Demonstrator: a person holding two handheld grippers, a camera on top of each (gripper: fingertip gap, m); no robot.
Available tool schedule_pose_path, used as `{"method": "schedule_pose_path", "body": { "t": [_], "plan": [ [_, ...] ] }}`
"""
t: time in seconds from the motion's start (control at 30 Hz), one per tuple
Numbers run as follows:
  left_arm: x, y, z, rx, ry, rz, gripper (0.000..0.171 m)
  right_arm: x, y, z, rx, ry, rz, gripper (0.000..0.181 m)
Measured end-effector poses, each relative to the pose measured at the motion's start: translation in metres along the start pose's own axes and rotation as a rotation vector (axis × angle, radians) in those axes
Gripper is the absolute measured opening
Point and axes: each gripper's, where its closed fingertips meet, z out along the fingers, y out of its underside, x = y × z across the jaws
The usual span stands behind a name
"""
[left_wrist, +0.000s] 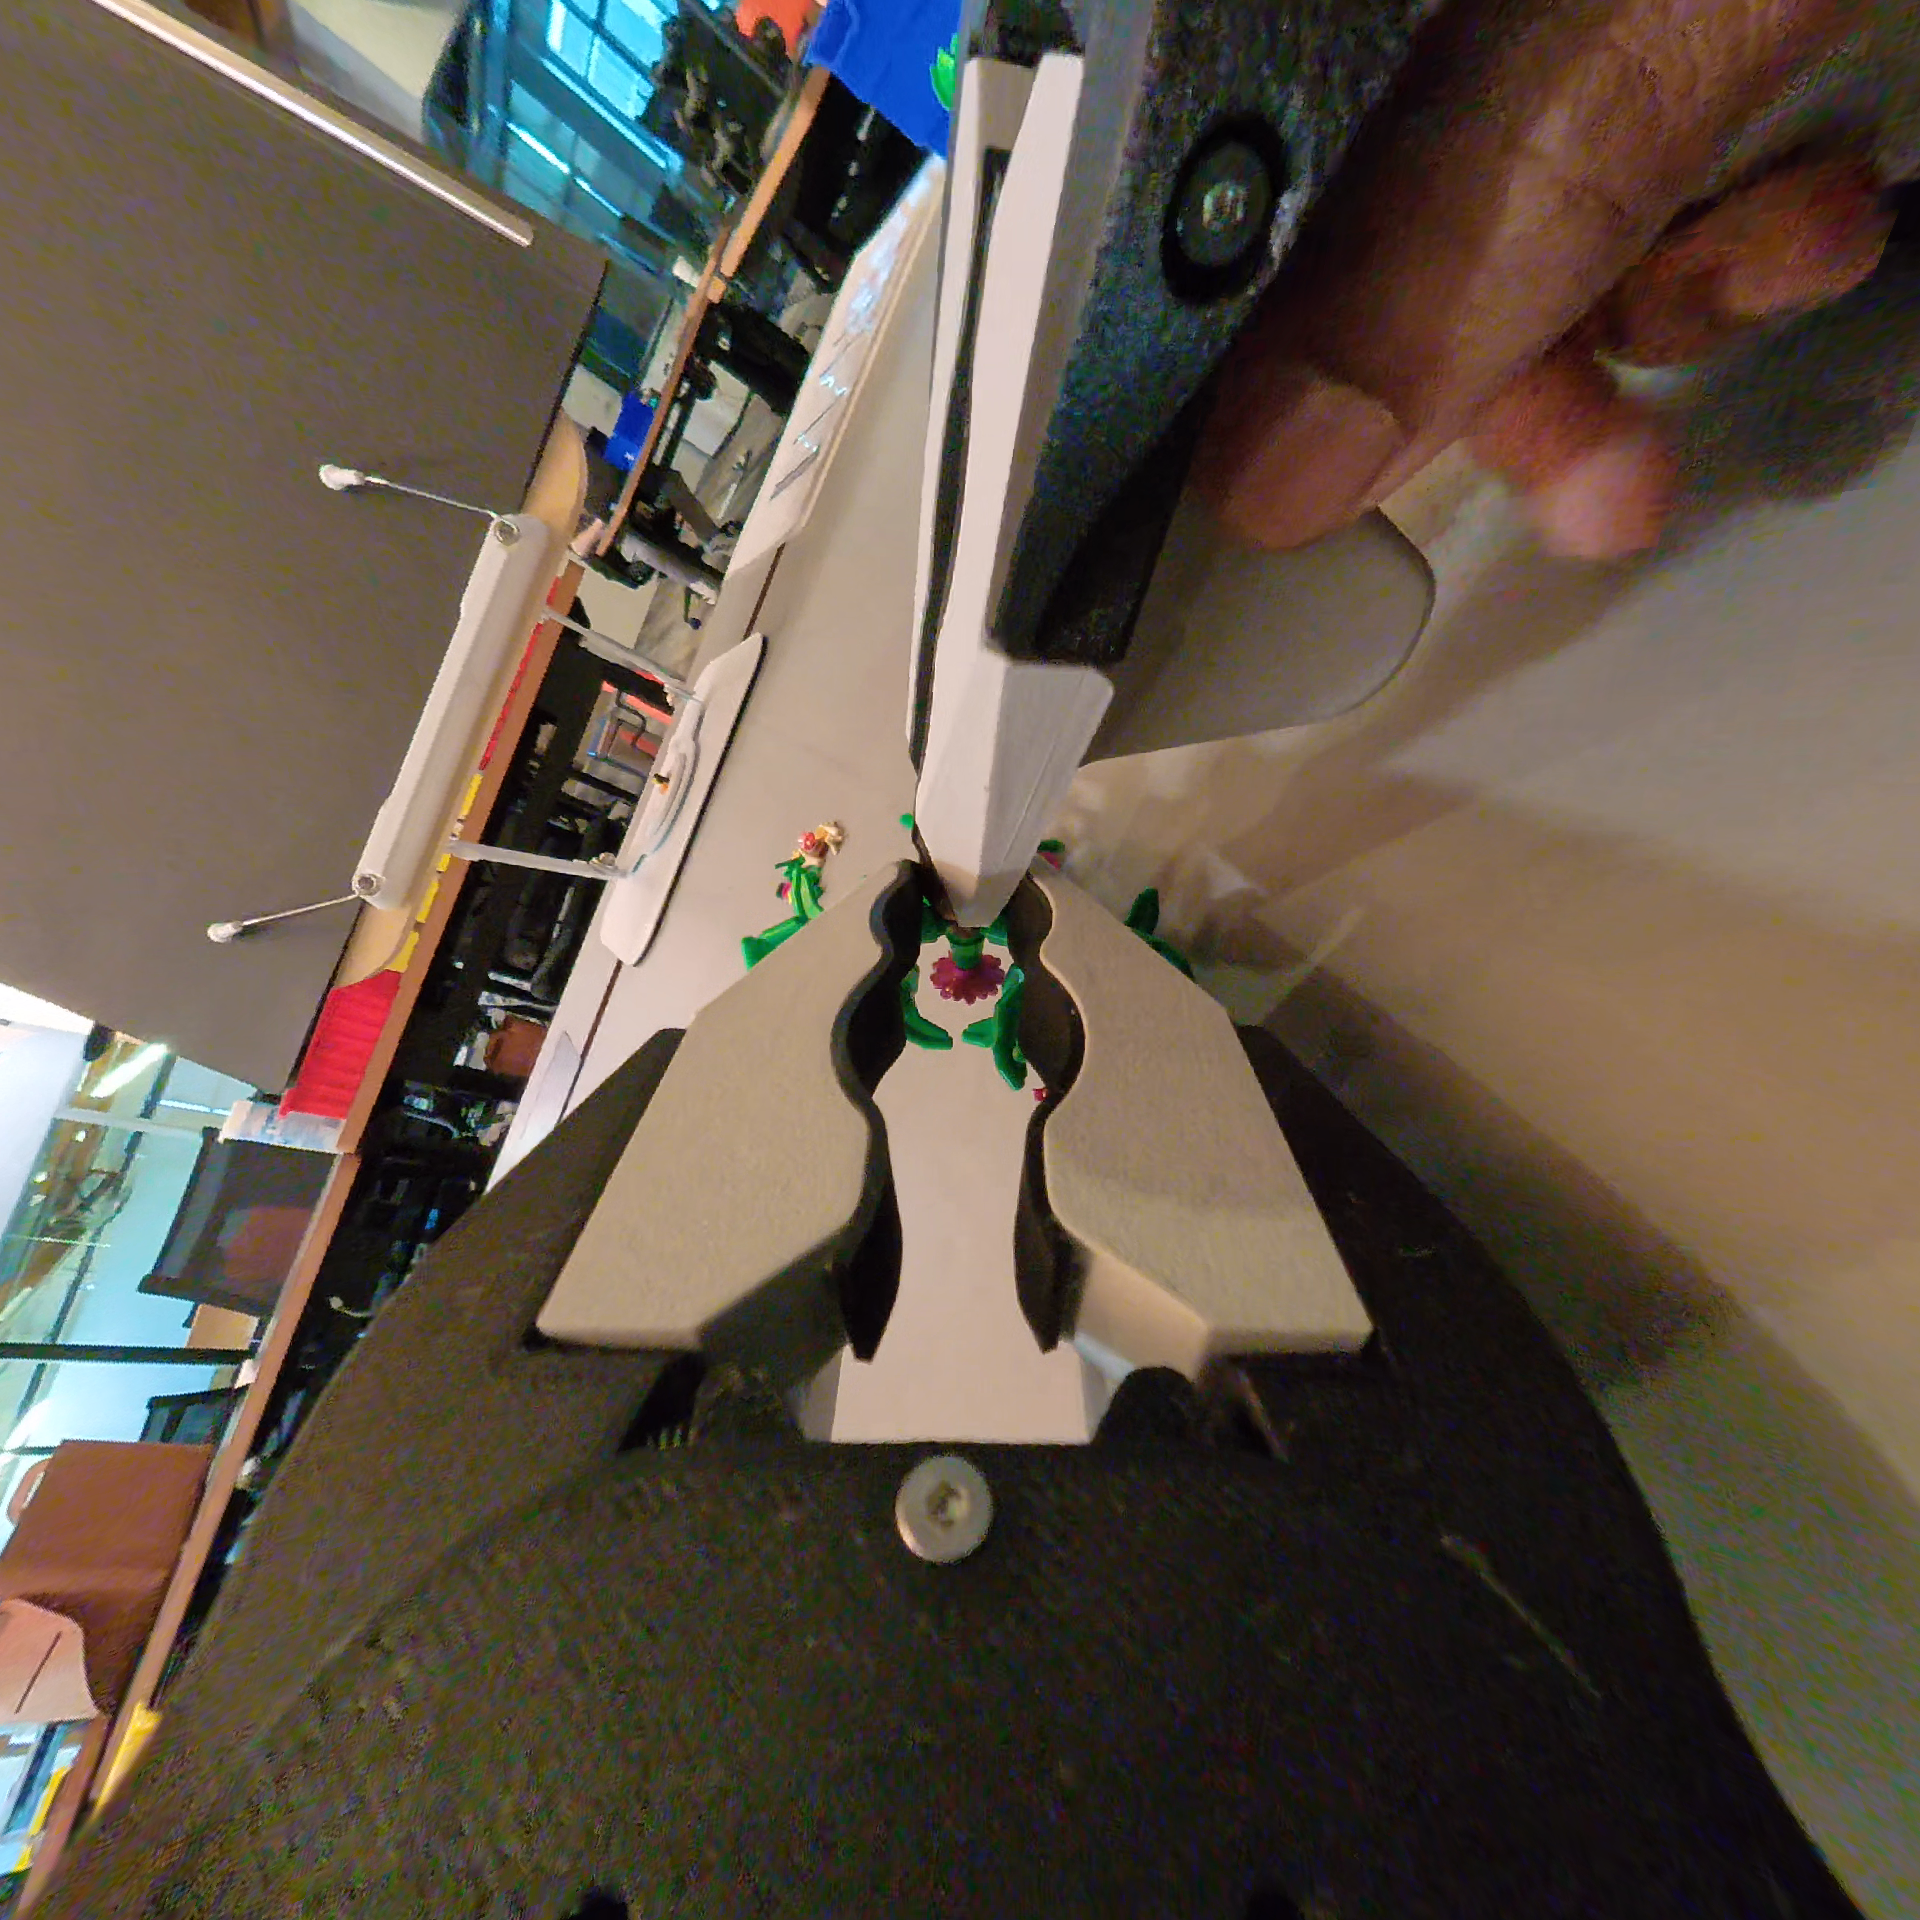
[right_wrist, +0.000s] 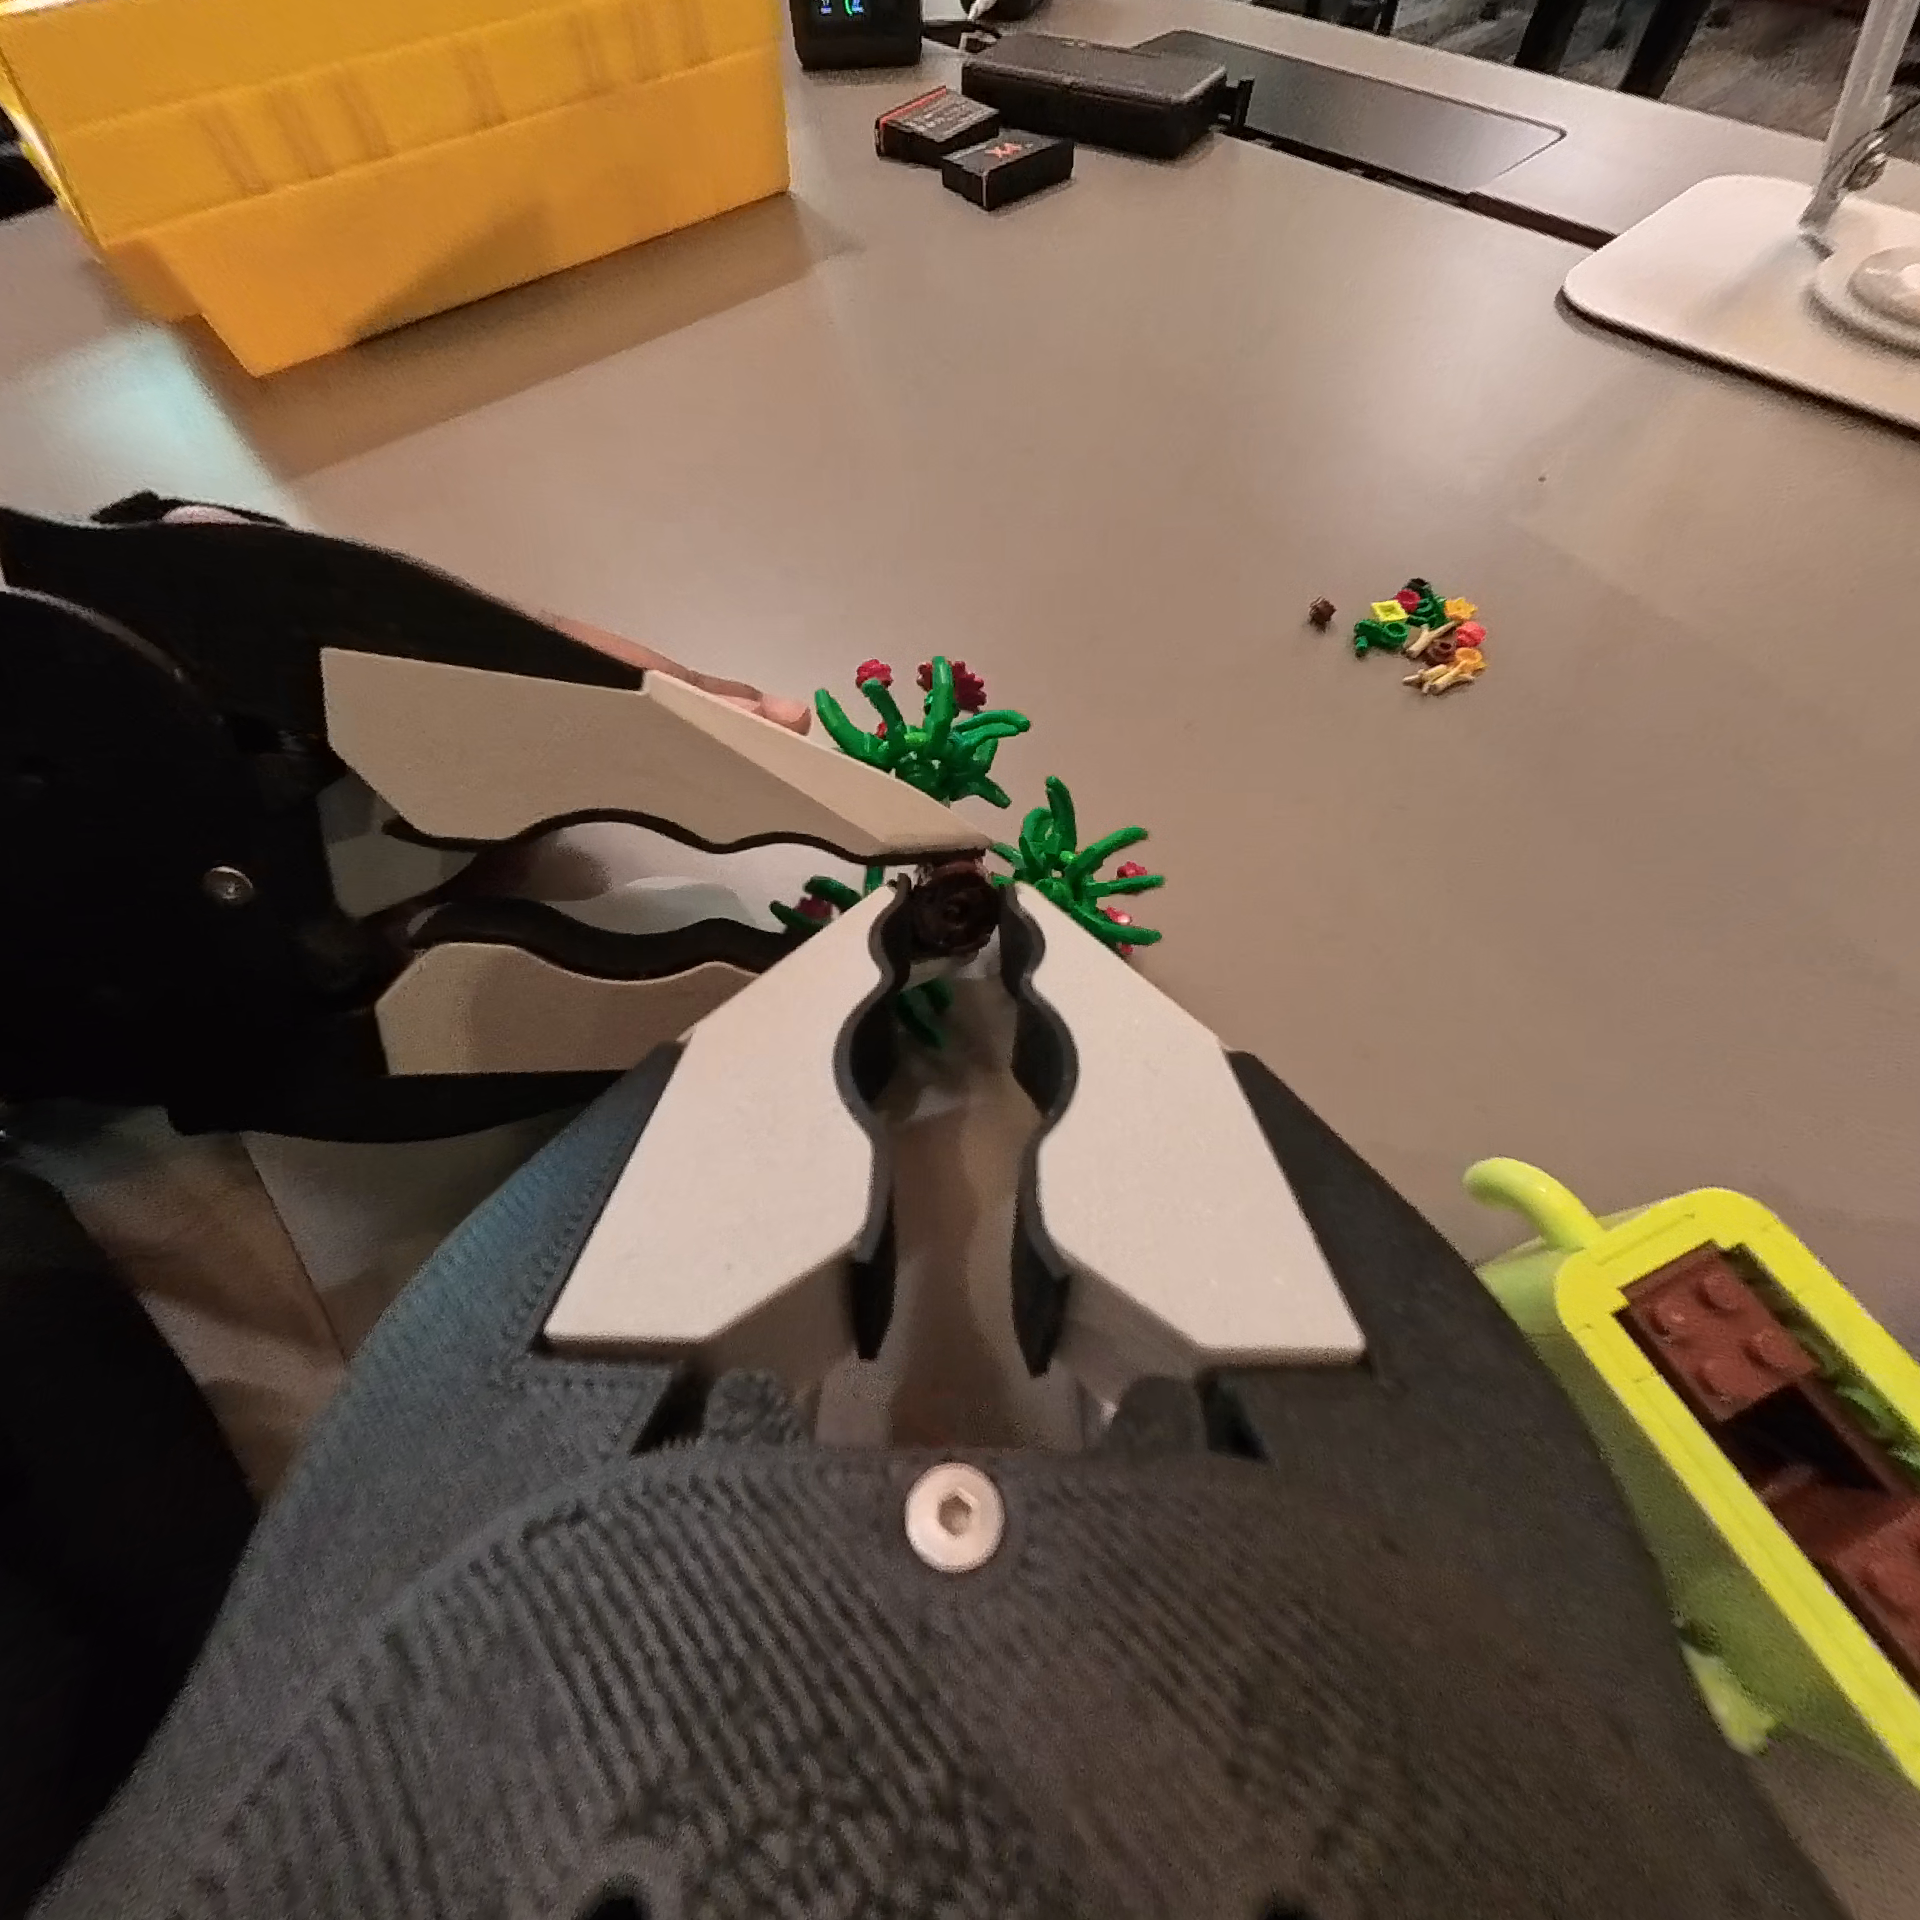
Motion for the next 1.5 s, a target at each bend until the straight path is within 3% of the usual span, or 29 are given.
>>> {"method": "schedule_pose_path", "body": {
  "t": [0.13,0.3,1.5],
  "plan": [
    [0.001,-0.001,0.001,0.009,0.006,0.008,0.015,-0.002,0.002,0.002,-0.017,-0.037,0.044,0.022],
    [0.002,0.001,0.002,0.004,0.015,-0.002,0.016,0.001,0.002,0.002,-0.016,-0.026,0.061,0.014],
    [0.01,-0.009,-0.002,0.005,0.093,-0.136,0.017,0.003,-0.005,-0.016,0.073,0.068,-0.106,0.012]
  ]
}}
